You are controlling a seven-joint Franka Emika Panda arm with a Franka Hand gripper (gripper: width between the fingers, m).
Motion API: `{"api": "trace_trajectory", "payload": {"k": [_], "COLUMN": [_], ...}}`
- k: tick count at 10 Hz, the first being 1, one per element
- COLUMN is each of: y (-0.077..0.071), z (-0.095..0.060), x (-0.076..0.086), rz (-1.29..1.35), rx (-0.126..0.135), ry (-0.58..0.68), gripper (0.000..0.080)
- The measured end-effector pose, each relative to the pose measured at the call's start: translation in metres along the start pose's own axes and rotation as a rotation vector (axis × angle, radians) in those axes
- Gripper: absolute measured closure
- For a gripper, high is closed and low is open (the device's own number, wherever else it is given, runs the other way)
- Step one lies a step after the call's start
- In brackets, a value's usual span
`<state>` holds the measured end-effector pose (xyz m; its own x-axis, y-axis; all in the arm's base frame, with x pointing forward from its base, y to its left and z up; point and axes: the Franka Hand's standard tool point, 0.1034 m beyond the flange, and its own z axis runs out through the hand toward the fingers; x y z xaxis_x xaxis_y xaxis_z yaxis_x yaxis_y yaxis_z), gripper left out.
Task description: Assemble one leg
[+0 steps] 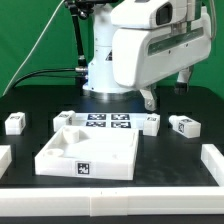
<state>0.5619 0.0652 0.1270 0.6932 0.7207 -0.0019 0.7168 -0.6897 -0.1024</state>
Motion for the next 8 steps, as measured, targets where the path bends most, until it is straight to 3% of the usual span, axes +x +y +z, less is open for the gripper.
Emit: {"api": "trace_trajectory", "payload": {"k": [8], "y": [-0.0003], "z": [0.0023], "x": [-0.0006], "rz": [0.0], "rx": [0.002], "ry": [-0.003], "gripper": [0.015]}}
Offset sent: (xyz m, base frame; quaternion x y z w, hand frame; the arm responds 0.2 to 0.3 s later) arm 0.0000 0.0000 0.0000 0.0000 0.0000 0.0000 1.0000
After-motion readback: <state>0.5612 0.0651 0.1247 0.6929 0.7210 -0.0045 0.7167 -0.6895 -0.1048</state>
